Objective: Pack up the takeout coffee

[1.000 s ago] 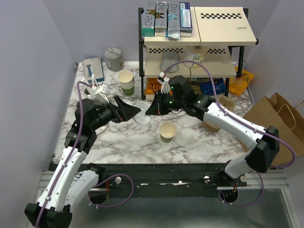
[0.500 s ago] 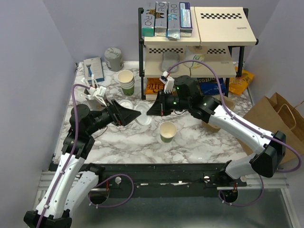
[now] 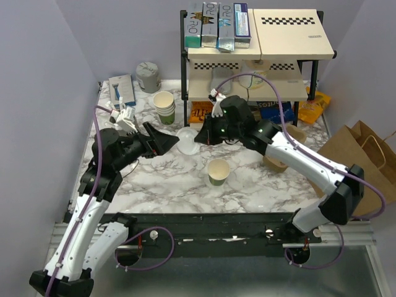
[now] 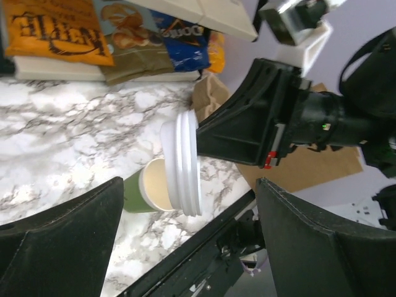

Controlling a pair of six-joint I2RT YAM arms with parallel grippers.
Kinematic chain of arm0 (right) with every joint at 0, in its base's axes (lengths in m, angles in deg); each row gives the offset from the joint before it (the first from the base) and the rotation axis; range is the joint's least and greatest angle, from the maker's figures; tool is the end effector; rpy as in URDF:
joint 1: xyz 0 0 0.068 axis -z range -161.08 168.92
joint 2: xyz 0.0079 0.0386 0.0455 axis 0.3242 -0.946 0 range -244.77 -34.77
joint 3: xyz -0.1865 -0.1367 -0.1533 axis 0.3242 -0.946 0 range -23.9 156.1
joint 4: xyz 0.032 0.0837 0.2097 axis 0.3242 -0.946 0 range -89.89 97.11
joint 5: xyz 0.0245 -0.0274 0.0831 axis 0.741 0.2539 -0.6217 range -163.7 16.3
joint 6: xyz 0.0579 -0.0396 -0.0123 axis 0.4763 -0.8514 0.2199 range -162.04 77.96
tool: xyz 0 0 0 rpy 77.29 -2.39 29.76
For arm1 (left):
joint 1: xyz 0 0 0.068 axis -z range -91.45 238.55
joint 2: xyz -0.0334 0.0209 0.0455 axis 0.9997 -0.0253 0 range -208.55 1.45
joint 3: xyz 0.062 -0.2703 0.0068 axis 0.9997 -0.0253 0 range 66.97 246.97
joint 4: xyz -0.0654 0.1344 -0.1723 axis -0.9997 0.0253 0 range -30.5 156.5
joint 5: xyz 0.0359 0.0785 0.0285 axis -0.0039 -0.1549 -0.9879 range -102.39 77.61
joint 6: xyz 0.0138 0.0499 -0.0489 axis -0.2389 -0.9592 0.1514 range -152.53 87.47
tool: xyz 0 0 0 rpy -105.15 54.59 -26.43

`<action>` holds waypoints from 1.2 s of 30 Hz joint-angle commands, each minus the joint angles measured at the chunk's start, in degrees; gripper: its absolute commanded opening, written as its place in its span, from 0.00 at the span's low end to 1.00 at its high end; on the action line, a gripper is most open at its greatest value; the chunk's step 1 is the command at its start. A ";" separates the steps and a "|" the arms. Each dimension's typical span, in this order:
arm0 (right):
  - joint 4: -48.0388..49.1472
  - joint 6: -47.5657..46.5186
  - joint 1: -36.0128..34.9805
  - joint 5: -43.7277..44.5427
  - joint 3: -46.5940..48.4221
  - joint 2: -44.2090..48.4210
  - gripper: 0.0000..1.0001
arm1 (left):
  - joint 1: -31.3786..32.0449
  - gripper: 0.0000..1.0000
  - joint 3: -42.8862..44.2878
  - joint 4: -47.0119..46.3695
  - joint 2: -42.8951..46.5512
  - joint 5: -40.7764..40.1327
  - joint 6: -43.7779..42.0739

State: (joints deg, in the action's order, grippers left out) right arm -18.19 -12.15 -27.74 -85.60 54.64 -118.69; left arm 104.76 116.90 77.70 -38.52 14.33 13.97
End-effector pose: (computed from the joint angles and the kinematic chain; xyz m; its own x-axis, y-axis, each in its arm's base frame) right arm 0.2095 0.2396 0.3539 -0.7189 -0.0514 -0.6932 -0.5480 0.6554 0.5198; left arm 0.1219 -0.0629 0.3632 -0.5855 -0.5045 -0.6345 0.3660 0.5339 -0.7622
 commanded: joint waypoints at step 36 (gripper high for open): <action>-6.87 5.44 -3.62 20.16 43.36 -51.52 0.13 | -3.11 0.84 -1.50 -2.73 -31.84 -39.20 1.40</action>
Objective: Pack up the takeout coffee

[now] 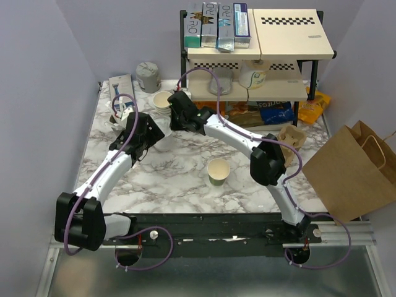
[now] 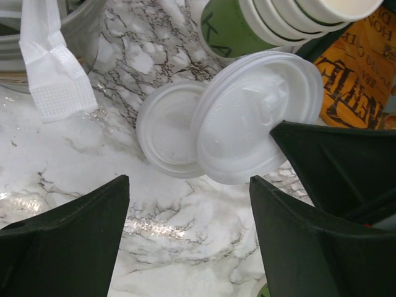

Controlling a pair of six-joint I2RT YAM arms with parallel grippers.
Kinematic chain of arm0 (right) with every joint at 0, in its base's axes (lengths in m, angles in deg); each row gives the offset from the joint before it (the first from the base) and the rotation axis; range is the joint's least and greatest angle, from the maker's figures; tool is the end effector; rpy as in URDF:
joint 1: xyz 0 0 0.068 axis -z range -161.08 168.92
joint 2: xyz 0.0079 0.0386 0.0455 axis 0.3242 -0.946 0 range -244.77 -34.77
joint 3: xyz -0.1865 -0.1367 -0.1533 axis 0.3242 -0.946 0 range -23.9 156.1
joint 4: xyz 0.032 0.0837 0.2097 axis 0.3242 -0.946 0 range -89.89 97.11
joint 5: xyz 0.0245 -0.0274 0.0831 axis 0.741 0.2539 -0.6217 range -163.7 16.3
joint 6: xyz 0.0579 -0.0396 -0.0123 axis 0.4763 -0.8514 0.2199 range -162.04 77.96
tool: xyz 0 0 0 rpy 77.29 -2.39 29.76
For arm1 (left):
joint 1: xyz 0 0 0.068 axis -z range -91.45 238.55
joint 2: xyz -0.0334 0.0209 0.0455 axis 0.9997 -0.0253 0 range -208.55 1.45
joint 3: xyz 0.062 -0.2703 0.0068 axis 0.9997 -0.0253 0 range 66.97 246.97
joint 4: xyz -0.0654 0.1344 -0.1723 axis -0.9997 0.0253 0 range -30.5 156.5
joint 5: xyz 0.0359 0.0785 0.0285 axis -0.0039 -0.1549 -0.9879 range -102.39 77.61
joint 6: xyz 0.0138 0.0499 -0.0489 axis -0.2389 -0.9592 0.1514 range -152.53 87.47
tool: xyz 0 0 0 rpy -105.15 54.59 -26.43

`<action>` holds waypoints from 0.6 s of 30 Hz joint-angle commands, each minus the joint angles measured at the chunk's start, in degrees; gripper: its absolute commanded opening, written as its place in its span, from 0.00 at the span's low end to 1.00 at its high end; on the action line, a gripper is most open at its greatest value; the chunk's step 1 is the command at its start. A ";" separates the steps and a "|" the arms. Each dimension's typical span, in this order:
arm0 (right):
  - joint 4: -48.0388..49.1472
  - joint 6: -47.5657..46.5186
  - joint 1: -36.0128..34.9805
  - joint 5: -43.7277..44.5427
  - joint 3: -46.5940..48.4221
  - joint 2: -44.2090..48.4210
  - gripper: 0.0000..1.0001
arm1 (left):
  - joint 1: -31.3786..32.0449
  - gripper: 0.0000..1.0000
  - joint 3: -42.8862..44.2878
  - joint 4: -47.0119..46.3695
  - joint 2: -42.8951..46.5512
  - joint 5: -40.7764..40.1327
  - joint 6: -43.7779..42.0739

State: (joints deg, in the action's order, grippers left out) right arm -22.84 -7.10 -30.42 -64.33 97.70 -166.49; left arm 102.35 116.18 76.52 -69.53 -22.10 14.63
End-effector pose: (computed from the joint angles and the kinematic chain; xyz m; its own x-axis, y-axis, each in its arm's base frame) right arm 0.3434 0.3851 0.2516 -0.7260 0.0220 -0.6873 -0.3068 0.8842 0.3523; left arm 0.2466 -0.0504 0.2632 -0.4924 -0.6233 -0.6075 -0.3731 0.7817 -0.4997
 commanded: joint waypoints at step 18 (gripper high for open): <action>-2.92 -0.75 -2.34 2.41 -1.10 -3.10 0.14 | -0.62 0.52 2.82 -3.04 -5.22 -2.77 0.74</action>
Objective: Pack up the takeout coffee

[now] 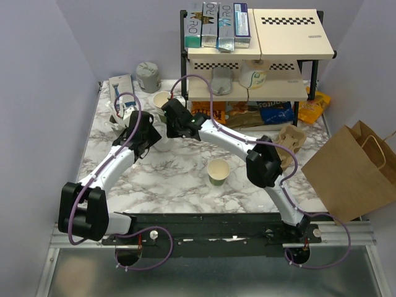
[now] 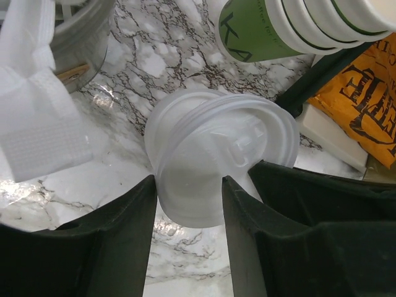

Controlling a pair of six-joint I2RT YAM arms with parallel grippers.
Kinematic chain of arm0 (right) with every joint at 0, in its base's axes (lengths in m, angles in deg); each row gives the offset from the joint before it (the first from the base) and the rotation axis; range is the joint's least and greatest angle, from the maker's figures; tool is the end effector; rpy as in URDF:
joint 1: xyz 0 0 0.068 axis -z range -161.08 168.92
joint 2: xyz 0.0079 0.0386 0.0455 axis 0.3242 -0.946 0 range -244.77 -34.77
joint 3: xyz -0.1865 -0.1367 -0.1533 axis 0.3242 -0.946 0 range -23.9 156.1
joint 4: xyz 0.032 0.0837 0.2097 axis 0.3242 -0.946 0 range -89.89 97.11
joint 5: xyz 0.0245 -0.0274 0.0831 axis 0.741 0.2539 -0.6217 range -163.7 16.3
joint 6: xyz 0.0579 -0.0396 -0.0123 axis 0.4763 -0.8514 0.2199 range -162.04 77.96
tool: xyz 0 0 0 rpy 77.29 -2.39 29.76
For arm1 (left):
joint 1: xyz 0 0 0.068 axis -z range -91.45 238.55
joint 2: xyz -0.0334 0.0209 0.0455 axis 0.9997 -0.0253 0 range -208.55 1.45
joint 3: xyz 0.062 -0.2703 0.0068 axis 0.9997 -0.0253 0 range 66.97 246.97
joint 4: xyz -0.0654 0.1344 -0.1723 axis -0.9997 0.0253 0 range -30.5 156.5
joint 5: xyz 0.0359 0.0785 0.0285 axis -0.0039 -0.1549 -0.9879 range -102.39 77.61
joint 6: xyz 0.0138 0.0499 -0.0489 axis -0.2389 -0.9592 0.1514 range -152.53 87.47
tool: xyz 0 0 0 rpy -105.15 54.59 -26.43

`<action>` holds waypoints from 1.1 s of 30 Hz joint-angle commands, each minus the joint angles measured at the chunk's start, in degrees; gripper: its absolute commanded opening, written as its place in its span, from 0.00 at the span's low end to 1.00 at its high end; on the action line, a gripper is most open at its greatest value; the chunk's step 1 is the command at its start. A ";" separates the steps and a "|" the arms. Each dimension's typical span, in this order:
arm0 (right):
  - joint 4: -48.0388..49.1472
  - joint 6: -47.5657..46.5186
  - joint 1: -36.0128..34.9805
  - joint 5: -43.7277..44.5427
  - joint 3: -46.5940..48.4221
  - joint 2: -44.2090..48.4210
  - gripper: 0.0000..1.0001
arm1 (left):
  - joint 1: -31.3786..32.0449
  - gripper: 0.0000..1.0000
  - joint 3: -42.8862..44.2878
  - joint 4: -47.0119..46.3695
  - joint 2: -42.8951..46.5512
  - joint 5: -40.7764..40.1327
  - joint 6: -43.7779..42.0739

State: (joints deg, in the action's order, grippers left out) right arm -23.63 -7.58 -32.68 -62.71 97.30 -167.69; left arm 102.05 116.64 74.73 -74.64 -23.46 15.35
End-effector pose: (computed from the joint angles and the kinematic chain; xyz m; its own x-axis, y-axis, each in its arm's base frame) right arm 0.3297 0.3980 0.2379 -0.7316 -0.0288 -0.6811 -0.3250 0.8930 0.3113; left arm 0.2628 -0.0515 0.2477 -0.4998 -0.6287 -0.5958 -0.4193 0.7775 -0.4687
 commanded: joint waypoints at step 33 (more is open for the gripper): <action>-2.66 -0.27 -0.44 4.84 0.34 -2.78 0.14 | -0.40 0.40 7.37 8.07 -3.54 0.00 -1.74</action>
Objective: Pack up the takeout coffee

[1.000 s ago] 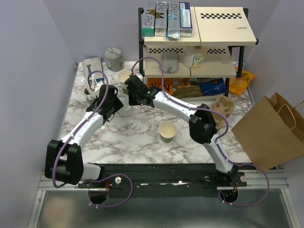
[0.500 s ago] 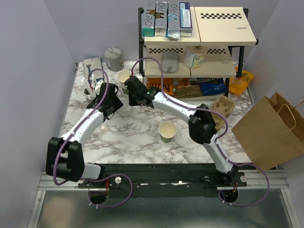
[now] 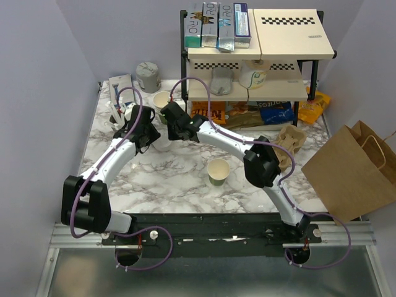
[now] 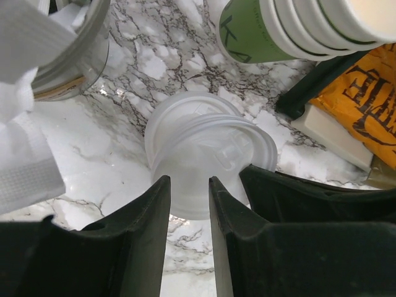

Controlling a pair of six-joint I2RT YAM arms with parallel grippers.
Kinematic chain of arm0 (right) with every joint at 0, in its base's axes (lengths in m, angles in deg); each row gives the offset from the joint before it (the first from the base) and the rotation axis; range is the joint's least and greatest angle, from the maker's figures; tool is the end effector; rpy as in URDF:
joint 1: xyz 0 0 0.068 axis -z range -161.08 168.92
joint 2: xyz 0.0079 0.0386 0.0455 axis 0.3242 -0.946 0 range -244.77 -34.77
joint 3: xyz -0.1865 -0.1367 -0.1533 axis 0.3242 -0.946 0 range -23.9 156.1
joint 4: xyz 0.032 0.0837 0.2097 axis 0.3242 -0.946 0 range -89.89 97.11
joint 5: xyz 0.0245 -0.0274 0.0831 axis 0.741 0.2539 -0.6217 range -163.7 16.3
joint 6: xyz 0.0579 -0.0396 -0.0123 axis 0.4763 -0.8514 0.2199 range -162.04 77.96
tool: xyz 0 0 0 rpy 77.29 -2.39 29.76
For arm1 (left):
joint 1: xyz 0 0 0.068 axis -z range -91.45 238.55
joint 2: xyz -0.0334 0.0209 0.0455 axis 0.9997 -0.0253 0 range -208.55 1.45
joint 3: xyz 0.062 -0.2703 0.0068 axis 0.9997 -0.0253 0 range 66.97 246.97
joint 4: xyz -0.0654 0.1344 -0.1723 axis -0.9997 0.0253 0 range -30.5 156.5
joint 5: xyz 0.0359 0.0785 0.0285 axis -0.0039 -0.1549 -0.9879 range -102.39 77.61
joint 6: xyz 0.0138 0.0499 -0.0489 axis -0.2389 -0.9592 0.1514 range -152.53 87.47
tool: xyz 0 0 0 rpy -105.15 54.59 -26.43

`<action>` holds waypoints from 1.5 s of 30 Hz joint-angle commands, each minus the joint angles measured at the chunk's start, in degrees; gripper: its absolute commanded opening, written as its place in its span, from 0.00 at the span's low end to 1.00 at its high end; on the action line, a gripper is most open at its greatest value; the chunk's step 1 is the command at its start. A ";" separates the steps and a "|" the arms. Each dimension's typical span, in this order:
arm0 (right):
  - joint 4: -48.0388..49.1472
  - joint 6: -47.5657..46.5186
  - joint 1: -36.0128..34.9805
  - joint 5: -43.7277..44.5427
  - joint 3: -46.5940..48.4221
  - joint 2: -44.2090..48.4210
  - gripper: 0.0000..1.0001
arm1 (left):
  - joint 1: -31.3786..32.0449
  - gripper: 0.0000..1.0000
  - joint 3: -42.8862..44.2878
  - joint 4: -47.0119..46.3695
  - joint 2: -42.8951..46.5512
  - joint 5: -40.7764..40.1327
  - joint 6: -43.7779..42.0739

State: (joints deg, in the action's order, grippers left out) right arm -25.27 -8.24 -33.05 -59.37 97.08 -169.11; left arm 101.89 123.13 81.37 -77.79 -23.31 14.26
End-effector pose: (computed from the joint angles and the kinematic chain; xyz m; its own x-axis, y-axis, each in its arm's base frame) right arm 0.3294 0.3977 0.2222 -0.7320 -0.0610 -0.6786 -0.3003 0.9229 0.2409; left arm 0.2738 -0.0535 0.2578 -0.5407 -0.6073 -0.5821 -0.4353 0.7941 -0.4242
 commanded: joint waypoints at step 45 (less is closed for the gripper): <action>-2.78 -0.05 -0.07 1.05 3.46 -2.24 0.14 | -0.86 0.24 3.08 4.23 -4.78 -3.06 -3.45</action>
State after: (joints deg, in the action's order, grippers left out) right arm -26.52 -8.26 -33.11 -59.39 98.70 -169.92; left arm 101.37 124.33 84.85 -81.20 -25.60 11.57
